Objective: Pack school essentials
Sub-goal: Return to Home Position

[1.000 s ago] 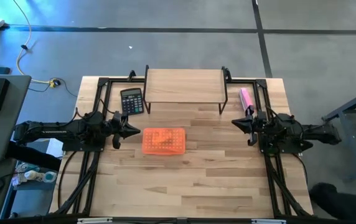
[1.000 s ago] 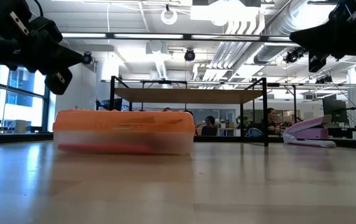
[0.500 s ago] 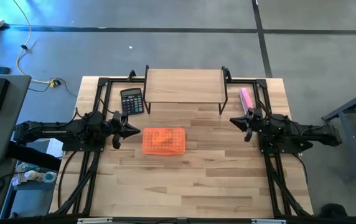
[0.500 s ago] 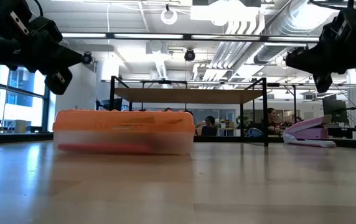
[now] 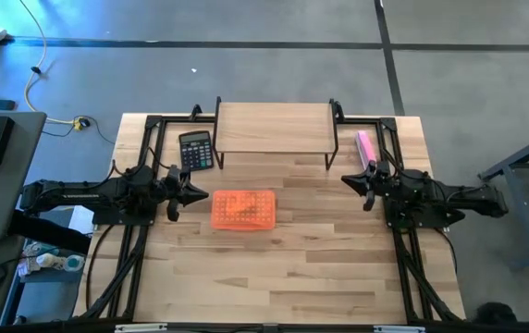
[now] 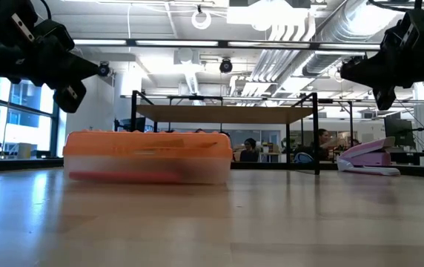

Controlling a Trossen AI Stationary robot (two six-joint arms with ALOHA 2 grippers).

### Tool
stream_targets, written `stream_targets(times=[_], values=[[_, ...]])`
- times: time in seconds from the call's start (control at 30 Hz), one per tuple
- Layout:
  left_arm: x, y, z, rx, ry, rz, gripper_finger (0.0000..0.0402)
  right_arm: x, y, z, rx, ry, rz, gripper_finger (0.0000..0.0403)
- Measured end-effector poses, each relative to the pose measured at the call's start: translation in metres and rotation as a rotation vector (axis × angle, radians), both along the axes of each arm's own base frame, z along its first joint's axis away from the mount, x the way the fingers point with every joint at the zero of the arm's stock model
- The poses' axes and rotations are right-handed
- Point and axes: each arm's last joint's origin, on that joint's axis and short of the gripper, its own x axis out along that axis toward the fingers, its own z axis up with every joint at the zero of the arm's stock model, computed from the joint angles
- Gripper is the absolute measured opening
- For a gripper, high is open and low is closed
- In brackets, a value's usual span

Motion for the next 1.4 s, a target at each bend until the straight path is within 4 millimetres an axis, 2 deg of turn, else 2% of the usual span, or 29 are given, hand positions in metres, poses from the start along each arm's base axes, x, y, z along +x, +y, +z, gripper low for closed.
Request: stream_targets(times=[1.4], values=[[0.0000,0.0000,0.0000,0.000,0.000,0.000,0.0003,0.0000,0.0000,0.0000,0.016,-0.003,-0.001,0.0000]])
